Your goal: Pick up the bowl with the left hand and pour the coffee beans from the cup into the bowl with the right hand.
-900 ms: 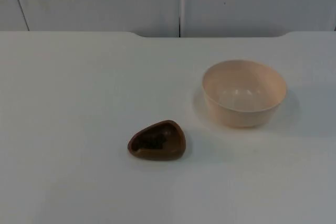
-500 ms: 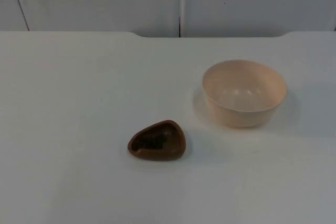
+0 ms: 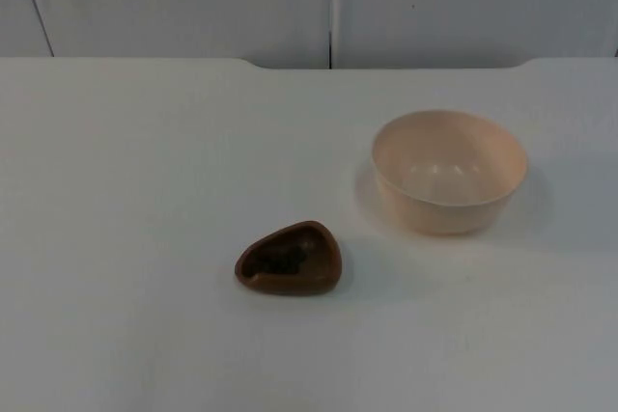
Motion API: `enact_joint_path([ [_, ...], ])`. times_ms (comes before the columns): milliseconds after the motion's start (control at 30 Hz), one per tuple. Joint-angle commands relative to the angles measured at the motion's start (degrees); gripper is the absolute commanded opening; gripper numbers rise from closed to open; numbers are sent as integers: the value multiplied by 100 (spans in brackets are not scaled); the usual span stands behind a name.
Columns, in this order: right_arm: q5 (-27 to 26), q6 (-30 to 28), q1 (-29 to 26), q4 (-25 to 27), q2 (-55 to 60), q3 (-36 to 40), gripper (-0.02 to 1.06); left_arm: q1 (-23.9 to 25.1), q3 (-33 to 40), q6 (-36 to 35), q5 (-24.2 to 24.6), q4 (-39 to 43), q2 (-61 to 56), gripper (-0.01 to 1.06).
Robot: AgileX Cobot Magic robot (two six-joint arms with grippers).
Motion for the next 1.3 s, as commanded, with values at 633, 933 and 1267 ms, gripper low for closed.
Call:
enact_joint_path([
  [633, -46, 32, -34, -7, -15, 11, 105, 12, -32, 1020, -986, -1352, 1389, 105],
  [933, -46, 32, -34, -7, -15, 11, 105, 12, -524, 1234, -1110, -1368, 1706, 105],
  [1267, -46, 32, -34, -7, -15, 11, 105, 12, -1785, 1322, -573, -1346, 2911, 105],
])
